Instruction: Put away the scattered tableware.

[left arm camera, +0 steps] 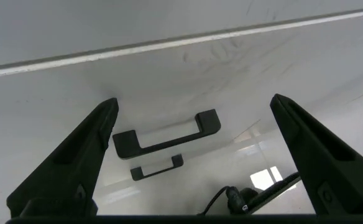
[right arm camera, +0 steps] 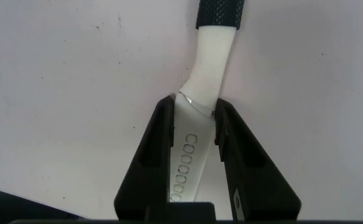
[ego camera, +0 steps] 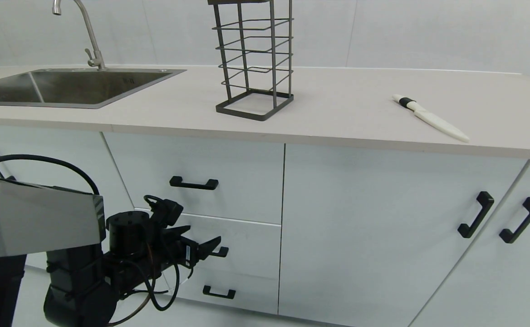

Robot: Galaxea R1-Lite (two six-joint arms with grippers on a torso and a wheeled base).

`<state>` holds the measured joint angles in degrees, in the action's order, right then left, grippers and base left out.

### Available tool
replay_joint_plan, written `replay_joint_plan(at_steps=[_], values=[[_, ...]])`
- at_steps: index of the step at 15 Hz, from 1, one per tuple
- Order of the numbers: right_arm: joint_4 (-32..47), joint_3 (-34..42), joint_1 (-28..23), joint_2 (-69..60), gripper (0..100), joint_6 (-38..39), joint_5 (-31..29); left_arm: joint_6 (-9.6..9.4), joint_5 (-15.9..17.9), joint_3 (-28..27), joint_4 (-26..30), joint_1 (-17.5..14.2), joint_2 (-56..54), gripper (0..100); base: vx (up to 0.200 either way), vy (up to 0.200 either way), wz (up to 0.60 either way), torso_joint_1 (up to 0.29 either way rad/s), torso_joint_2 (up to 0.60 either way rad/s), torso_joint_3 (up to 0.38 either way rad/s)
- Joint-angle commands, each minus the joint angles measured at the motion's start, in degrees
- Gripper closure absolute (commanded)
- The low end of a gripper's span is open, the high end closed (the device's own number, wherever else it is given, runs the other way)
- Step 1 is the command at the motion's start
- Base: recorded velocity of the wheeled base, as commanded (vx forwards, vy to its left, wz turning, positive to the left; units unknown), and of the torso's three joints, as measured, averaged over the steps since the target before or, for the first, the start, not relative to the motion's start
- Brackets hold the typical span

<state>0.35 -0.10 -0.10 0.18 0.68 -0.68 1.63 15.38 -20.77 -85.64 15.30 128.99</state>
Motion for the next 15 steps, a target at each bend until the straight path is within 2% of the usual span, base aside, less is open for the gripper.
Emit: replay_joint_plan(at_steps=[1, 3, 5, 7, 11, 12, 13, 14, 15], values=[[0.0, 0.0, 0.0, 0.1, 0, 0.0, 0.0, -0.05, -0.1, -1.4, -0.6, 0.0, 0.7, 0, 0.0, 0.0, 0.0, 0.0, 0.0, 0.0], [0.0, 0.0, 0.0, 0.1, 0, 0.0, 0.0, -0.14, -0.1, -0.1, -0.8, -0.1, 0.0, 0, 0.0, 0.0, 0.0, 0.0, 0.0, 0.0], [0.0, 0.0, 0.0, 0.1, 0, 0.0, 0.0, -0.14, -0.1, 4.5, -1.0, 0.7, -6.1, 0, 0.0, 0.0, 0.0, 0.0, 0.0, 0.0], [0.0, 0.0, 0.0, 0.1, 0, 0.0, 0.0, -0.32, -0.2, 8.1, -0.7, 2.0, -18.2, 0, 0.0, 0.0, 0.0, 0.0, 0.0, 0.0], [0.0, -0.1, 0.0, 0.1, 0, 0.0, 0.1, 0.04, -0.6, 19.5, -0.2, 0.7, -45.4, 0, 0.0, 0.0, 0.0, 0.0, 0.0, 0.0], [0.0, 0.0, 0.0, 0.2, 0, 0.0, 0.1, -0.05, -0.7, 20.8, 0.5, -0.6, -50.4, 0, 0.0, 0.0, 0.0, 0.0, 0.0, 0.0], [0.0, 0.0, 0.0, 0.2, 0, 0.1, 0.1, 0.04, -0.7, 20.8, 2.7, -3.4, -56.3, 0, 0.0, 0.0, 0.0, 0.0, 0.0, 0.0], [0.0, 0.0, 0.0, 0.2, 0, 0.2, 0.1, -0.05, -0.3, 20.8, 9.6, -10.8, -67.9, 0, 0.0, 0.0, -0.6, -0.002, 0.01, -0.012], [0.0, 0.0, 0.0, 0.1, 0, 0.2, 0.1, -0.14, -0.3, 20.8, 16.5, -13.7, -76.1, 0, 0.0, 0.0, -0.6, 0.002, 0.01, -0.002]])
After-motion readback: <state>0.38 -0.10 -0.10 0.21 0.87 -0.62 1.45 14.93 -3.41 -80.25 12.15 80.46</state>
